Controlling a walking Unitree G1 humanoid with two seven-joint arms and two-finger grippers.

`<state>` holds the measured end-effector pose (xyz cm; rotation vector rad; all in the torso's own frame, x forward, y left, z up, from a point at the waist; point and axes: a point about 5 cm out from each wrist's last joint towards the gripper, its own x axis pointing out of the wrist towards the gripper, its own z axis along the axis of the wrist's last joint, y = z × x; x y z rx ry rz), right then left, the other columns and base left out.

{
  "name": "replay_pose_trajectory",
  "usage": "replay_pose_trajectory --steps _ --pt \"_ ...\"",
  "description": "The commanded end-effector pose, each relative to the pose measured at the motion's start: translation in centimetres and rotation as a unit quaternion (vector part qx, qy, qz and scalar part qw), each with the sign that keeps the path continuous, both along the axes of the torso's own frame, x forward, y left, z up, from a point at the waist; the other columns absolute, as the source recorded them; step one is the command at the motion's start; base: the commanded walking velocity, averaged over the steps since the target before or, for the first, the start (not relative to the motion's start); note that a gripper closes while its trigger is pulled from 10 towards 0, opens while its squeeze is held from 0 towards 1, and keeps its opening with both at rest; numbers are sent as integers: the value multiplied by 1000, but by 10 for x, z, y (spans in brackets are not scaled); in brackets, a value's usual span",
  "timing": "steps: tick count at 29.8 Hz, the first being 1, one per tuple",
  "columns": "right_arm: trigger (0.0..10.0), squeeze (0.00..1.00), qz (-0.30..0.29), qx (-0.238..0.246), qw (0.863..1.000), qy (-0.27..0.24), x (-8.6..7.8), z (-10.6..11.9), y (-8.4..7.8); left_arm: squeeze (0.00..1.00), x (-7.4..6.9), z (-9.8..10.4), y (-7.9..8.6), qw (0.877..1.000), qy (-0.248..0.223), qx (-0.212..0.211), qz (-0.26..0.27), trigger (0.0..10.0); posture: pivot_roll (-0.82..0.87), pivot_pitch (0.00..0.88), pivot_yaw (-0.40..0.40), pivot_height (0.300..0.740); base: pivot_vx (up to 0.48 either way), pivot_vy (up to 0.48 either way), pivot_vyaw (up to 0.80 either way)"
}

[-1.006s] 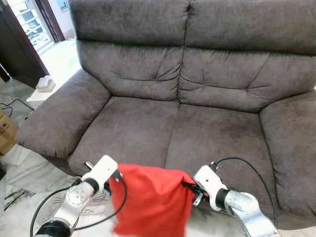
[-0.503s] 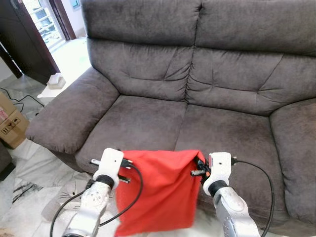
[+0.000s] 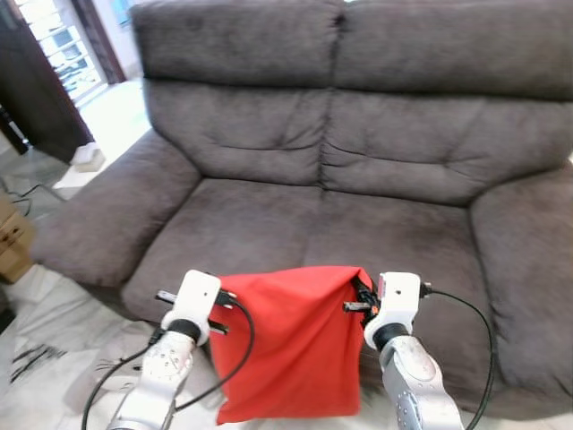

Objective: Move the pillow to the sofa from floor

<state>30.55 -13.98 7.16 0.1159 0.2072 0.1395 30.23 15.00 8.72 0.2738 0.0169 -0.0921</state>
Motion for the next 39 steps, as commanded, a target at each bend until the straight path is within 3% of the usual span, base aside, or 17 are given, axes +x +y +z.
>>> replay_pose_trajectory --steps 1,10,27,34,39 --pt "10000 0 -4 12 999 -37 5 15 4 0 1 9 2 1000 -19 8 -1 10000 48 126 60 740 0 -322 -800" --pt "10000 0 1 14 999 -40 5 16 8 0 0 10 2 1000 -21 7 -7 10000 48 119 64 740 0 -239 -800" --pt "10000 0 26 6 996 -87 14 34 8 0 3 24 10 999 -44 -17 13 10000 48 114 67 740 0 0 0" --pt "10000 0 1 11 995 -99 16 38 0 0 6 34 9 998 -68 19 0 10000 52 124 70 740 0 0 0" --pt "10000 0 27 -6 992 -124 16 46 6 0 6 42 9 996 -85 31 -10 10000 51 128 71 740 0 0 0"
